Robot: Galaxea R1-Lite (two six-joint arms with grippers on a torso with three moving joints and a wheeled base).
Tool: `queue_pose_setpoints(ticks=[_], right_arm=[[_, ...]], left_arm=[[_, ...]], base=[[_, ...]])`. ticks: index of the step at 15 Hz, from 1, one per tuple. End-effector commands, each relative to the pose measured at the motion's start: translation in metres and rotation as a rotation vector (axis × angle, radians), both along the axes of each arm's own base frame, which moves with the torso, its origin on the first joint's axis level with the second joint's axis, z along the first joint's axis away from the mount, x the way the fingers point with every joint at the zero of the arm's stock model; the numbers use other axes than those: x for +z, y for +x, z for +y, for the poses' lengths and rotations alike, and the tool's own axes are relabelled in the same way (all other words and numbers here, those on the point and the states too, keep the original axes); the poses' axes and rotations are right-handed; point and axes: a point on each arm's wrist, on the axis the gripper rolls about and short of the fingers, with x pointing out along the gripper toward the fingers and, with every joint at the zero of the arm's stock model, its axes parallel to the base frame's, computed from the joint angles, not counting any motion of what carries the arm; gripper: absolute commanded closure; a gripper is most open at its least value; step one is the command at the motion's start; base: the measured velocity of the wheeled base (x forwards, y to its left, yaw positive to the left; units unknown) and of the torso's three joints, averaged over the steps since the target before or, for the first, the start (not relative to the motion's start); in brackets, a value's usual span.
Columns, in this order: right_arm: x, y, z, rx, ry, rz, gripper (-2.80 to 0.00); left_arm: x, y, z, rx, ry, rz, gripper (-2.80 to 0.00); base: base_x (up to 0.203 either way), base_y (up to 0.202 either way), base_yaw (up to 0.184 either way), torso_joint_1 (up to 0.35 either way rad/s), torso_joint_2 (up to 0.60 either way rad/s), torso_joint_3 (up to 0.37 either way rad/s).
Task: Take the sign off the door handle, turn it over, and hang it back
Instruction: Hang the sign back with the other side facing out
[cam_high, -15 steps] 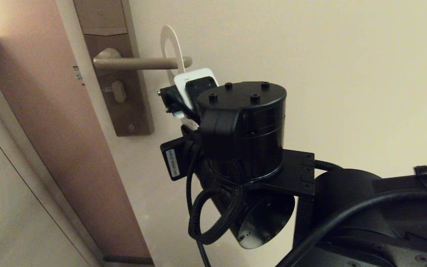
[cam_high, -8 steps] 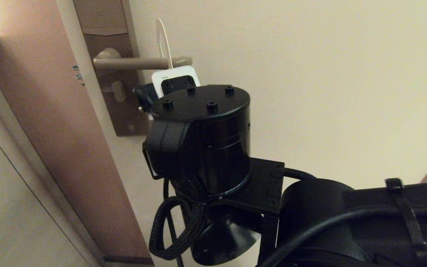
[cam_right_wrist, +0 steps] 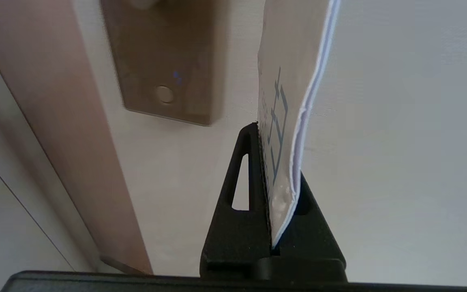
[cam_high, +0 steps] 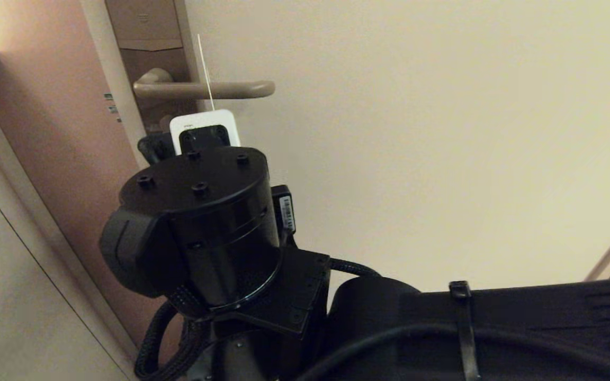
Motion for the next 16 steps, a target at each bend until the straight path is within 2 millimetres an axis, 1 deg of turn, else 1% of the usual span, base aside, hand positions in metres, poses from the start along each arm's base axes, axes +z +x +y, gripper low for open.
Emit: queue_pose_setpoints(ticks=[1, 5, 7, 16], right_arm=[[-0.011, 0.003, 0.011, -0.003, -0.006, 0.002, 0.0], [-0.022, 0.007, 0.024, -0.001, 0.001, -0.001, 0.0], [-0.023, 0.009, 0.027, -0.002, 0.005, -0.002, 0.0], [-0.023, 0.01, 0.026, -0.003, 0.001, -0.001, 0.0]], left_arm=[[0.0, 0.0, 0.0, 0.0, 0.0, 0.0, 0.0], [0.0, 0.0, 0.0, 0.0, 0.001, 0.0, 0.0], [0.0, 0.0, 0.0, 0.0, 0.0, 0.0, 0.0], [0.0, 0.0, 0.0, 0.0, -0.001, 0.0, 0.0]], base=[[0.0, 0.0, 0.0, 0.0, 0.0, 0.0], [0.0, 0.0, 0.0, 0.0, 0.0, 0.0], [0.0, 0.0, 0.0, 0.0, 0.0, 0.0], [0.0, 0.0, 0.0, 0.0, 0.0, 0.0]])
